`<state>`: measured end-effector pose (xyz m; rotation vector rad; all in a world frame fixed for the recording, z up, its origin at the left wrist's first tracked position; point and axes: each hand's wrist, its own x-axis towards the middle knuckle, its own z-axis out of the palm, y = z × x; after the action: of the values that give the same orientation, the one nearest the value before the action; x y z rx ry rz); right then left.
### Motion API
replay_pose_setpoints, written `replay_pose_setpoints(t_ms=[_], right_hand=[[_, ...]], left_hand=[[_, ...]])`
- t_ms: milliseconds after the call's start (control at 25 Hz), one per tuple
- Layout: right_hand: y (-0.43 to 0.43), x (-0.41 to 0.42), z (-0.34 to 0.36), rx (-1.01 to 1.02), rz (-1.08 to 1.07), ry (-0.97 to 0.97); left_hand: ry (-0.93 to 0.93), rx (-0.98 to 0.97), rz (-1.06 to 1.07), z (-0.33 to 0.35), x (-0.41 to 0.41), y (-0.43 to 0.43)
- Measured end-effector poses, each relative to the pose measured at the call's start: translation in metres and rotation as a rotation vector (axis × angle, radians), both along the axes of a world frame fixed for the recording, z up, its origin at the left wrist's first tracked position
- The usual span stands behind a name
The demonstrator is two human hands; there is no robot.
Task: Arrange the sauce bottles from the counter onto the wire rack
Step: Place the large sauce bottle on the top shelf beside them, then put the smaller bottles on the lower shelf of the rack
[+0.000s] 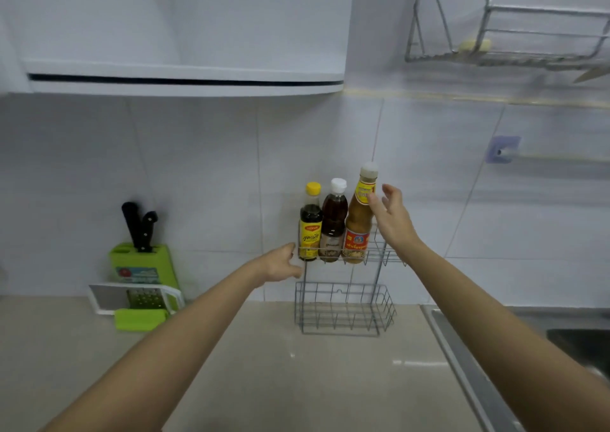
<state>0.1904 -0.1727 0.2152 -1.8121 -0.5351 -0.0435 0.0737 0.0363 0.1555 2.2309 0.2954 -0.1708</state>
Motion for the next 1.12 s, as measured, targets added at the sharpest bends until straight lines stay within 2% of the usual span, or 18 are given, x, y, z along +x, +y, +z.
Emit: replay_pose_setpoints(t_ms=[80, 160, 240, 360, 480, 600, 680, 760, 880, 960, 1120], right_hand=[[-0.010, -0.021, -0.008, 0.011, -0.187, -0.123], [-0.012, -0.048, -0.018, -0.037, -0.227, -0.265], [0.001, -0.081, -0.031, -0.106, -0.108, -0.339], [0.040, -0.144, -0.055, -0.316, 0.238, -0.363], [0.082, -0.212, -0.077, -0.603, 0.552, -0.449], [0.111, -0.269, -0.098, -0.770, 0.718, -0.470], [0.126, -0.299, -0.112, -0.888, 0.731, -0.494], [0.134, -0.318, -0.122, -0.975, 0.694, -0.541], [0.140, -0.326, -0.127, -0.989, 0.637, -0.536], [0.140, -0.324, -0.127, -0.959, 0.635, -0.497], [0.137, -0.316, -0.121, -0.863, 0.665, -0.374]], left_hand=[[0.043, 0.135, -0.002, 0.013, -0.017, 0.009], [0.033, 0.209, -0.001, 0.022, -0.047, 0.022], [0.020, 0.238, 0.017, 0.022, -0.086, 0.037], [0.006, 0.290, 0.057, 0.002, -0.150, 0.064], [0.089, 0.337, 0.036, -0.034, -0.208, 0.089], [0.182, 0.378, -0.073, -0.078, -0.256, 0.098], [0.193, 0.279, -0.152, -0.101, -0.285, 0.096], [0.142, 0.101, -0.205, -0.118, -0.306, 0.083], [-0.009, -0.092, -0.038, -0.142, -0.316, 0.066], [-0.075, -0.120, 0.056, -0.152, -0.314, 0.062], [-0.131, -0.074, 0.028, -0.155, -0.305, 0.062]])
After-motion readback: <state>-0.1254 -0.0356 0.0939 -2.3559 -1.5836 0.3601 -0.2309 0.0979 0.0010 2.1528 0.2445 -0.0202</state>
